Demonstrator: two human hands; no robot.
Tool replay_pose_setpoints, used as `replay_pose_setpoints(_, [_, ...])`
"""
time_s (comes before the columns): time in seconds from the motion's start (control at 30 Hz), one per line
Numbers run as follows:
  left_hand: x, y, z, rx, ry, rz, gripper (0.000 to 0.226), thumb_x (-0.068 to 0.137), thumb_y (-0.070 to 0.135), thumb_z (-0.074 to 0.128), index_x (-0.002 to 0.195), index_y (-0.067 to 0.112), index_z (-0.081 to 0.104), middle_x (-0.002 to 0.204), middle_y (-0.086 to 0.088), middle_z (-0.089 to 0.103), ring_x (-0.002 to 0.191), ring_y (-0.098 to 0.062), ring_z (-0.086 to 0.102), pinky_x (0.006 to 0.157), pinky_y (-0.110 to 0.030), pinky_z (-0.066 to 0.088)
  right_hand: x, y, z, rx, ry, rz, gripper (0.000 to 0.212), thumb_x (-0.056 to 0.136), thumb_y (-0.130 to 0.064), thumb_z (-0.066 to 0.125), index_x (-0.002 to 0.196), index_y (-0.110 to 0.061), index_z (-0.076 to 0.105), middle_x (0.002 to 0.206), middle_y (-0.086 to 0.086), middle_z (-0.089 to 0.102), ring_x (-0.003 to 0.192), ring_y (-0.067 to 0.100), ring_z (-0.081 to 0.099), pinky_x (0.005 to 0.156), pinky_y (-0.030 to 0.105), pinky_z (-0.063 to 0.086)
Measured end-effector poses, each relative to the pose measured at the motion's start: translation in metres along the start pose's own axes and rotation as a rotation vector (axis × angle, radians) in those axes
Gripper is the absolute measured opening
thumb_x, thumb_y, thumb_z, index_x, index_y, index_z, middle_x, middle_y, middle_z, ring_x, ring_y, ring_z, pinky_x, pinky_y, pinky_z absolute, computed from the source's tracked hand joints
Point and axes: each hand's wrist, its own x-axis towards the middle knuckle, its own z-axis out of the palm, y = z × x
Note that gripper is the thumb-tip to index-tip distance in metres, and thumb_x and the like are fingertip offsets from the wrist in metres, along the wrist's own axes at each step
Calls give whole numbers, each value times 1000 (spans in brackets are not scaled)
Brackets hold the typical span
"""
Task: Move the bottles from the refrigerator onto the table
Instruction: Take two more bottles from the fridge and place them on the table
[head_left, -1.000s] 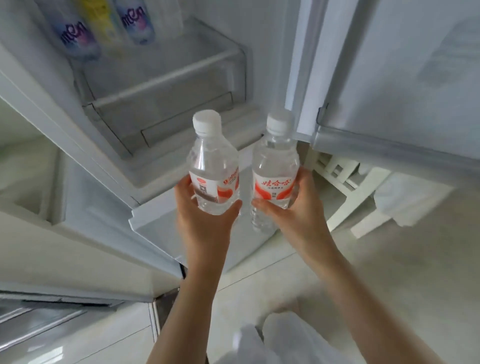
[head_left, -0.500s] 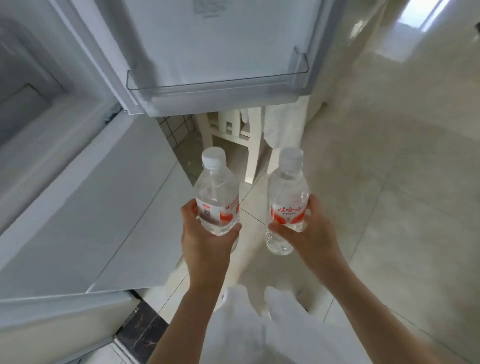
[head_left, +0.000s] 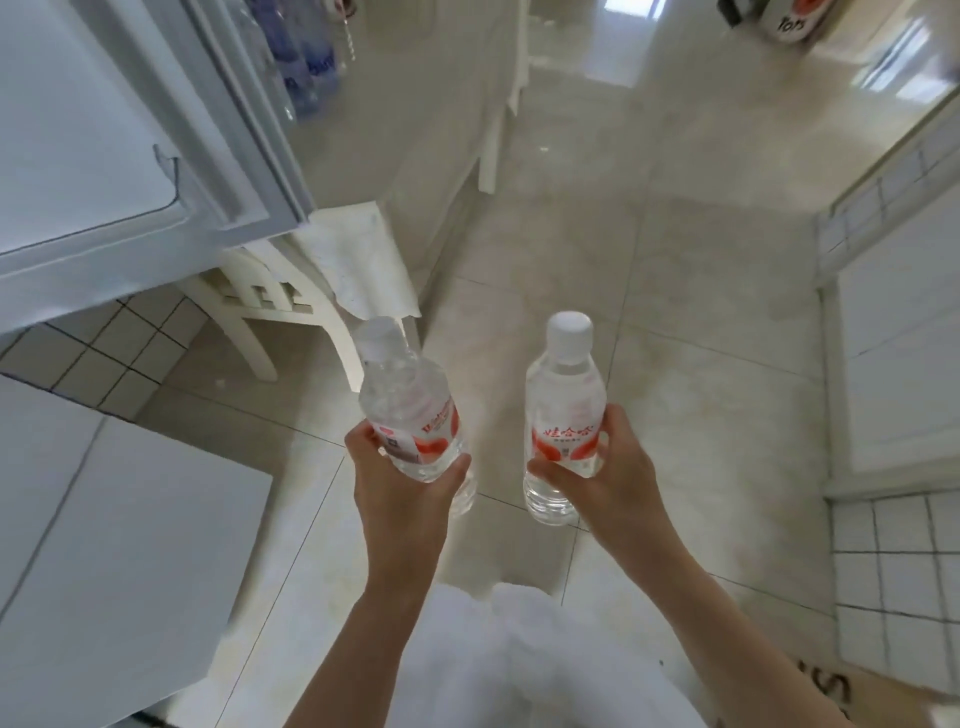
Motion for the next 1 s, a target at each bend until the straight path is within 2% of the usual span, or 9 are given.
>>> replay_pose_setpoints(0.1, [14, 14, 29, 34, -13, 18, 83, 59, 17, 92, 117, 33, 35, 105, 21, 54, 101, -9, 60, 80, -19, 50, 27, 8, -20, 49, 14, 37, 57, 65, -25, 85, 110, -26, 50, 105, -6, 62, 98, 11, 61, 81, 25, 50])
replay_pose_setpoints(0.2, [31, 24, 51, 91, -26, 28, 85, 58, 19, 92, 120, 29, 35, 114, 9, 56, 105, -18, 61, 89, -33, 55, 56, 12, -31, 103, 16, 73, 57, 66, -24, 85, 111, -28, 51, 106, -5, 63, 99, 11, 62, 85, 33, 53])
replay_pose_setpoints(0.27, [50, 32, 67, 100, -32, 35, 86, 57, 18, 92, 120, 29, 35, 116, 6, 57, 106, -20, 61, 91, -38, 56, 82, 13, -36, 118, 9, 82, 57, 66, -25, 85, 112, -27, 51, 107, -4, 64, 99, 13, 62, 87, 37, 54])
replay_pose_setpoints(0.4, [106, 52, 103, 99, -39, 58, 82, 57, 15, 92, 114, 34, 36, 112, 8, 60, 103, -17, 63, 87, -34, 56, 148, 7, -39, 100, 18, 68, 57, 65, -26, 85, 110, -28, 51, 107, -2, 63, 99, 16, 62, 88, 40, 53])
replay_pose_setpoints(0.67, [247, 105, 172, 133, -55, 88, 81, 56, 16, 92, 114, 26, 37, 110, 4, 60, 100, -19, 62, 87, -36, 54, 300, -37, -40, 63, -7, 46, 59, 65, -26, 85, 111, -29, 49, 110, -3, 61, 101, 14, 61, 83, 27, 51])
replay_pose_setpoints(0.83, [320, 138, 208, 130, -69, 99, 80, 56, 15, 92, 112, 24, 36, 111, 2, 59, 97, -18, 62, 76, -15, 48, 385, -66, -46, 57, -4, 10, 59, 66, -26, 85, 111, -30, 47, 110, -4, 61, 101, 12, 60, 79, 20, 46])
replay_pose_setpoints(0.87, [332, 143, 215, 137, -67, 102, 80, 56, 15, 92, 112, 23, 36, 111, 1, 59, 97, -19, 62, 76, -15, 48, 401, -70, -48, 56, -3, 6, 58, 66, -25, 85, 110, -30, 47, 110, -4, 61, 100, 12, 60, 78, 18, 46])
replay_pose_setpoints(1.0, [374, 159, 241, 154, -40, 109, 81, 54, 16, 93, 110, 24, 34, 112, -1, 58, 99, -21, 61, 84, -30, 54, 460, -87, -52, 49, -21, -10, 59, 66, -20, 85, 111, -24, 47, 108, -3, 61, 98, 15, 60, 74, 14, 44])
